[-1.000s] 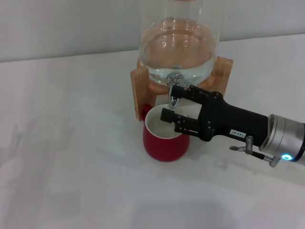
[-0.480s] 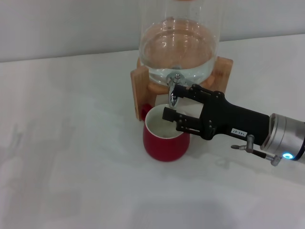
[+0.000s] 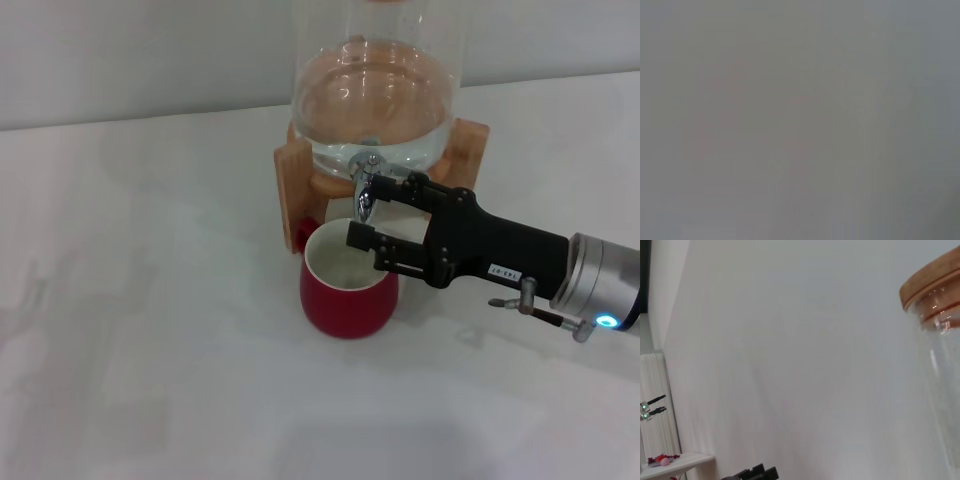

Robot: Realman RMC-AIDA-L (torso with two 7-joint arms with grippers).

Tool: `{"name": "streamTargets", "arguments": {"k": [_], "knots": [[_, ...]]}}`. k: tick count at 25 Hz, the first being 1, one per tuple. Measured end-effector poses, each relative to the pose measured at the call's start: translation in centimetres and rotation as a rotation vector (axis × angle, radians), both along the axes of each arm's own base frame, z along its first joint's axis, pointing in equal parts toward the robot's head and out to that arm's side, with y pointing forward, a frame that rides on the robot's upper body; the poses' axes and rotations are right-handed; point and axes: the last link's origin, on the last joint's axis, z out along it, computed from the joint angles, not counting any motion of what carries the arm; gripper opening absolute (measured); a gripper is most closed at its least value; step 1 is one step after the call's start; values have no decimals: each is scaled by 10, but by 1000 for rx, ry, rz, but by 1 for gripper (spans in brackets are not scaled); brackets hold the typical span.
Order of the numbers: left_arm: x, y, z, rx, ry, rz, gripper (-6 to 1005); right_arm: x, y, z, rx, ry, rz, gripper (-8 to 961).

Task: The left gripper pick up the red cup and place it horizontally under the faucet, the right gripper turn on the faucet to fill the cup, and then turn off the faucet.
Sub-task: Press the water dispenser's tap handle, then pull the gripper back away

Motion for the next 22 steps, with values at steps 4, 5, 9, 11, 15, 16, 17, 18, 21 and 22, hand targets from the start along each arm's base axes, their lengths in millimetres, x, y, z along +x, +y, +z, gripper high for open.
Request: {"name": "streamTargets", "arguments": {"k": [4,5,9,11,15,16,17,18,21,22], "knots": [[0,0,0,-1,1,1,890,0,2,3,13,2,-4,762],[0,0,-1,-3,2,0,890,1,2,3,15,2,-5,762],[0,-1,-1,-7,2,-2,890,1,3,5,17,-1,-4,762],[0,-1,-1,-7,2,-3,890,1,3,5,18,-3,-4,762],[1,0,-2,-8,2,-4,890,2,4,6,22,-6,-6,761],[1,0,-2,-8,2,-4,890,2,5,6,23,-7,-8,761],[1,0,-2,-8,2,-4,890,2,5,6,24,-7,-9,761],[1,0,-2,-8,2,-4,890,2,5,6,24,-8,-10,761],[1,0,-2,-8,2,-4,890,3,6,7,26,-10,-10,761],[1,0,-2,-8,2,-4,890,2,6,7,27,-10,-9,761]]}}
